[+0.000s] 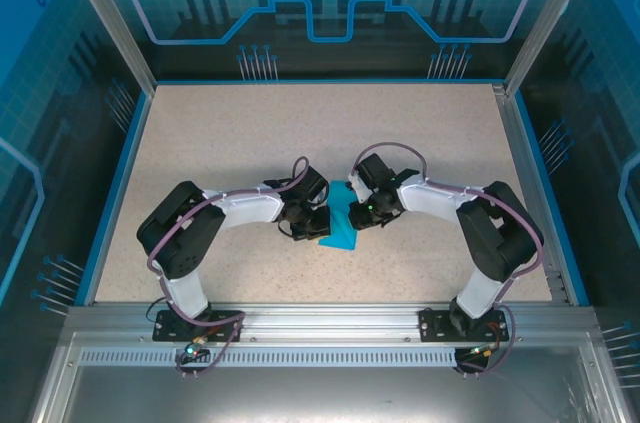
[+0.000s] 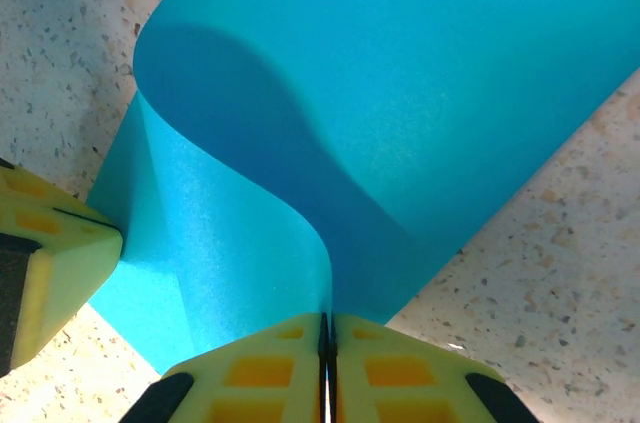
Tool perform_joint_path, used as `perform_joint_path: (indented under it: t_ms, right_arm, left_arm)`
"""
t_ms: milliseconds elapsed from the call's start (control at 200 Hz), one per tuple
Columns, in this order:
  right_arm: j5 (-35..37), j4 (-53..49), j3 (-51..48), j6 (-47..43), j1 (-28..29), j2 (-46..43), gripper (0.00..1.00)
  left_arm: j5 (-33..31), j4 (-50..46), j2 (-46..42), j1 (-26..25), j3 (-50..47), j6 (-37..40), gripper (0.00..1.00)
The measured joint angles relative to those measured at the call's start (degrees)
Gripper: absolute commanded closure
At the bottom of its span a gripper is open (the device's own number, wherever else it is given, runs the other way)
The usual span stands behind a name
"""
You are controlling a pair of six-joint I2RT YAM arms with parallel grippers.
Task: Fold a paper plane with a square sheet of paper (pick it up from the middle)
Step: Fold the triangle a second time at the center of the table.
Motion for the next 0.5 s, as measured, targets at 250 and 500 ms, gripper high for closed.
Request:
perform_joint_path:
  t_ms: [250,500]
  right_arm:
    - [0.0,-0.3,0.8,0.0,0.0,0.9,0.88]
    - [0.0,-1.1,1.5,0.0,0.0,2.6,0.88]
  left_arm:
    - [0.0,0.0,0.0,0.0,0.0,0.0,0.98]
    - [0.0,0.0,0.0,0.0,0.0,0.0,0.98]
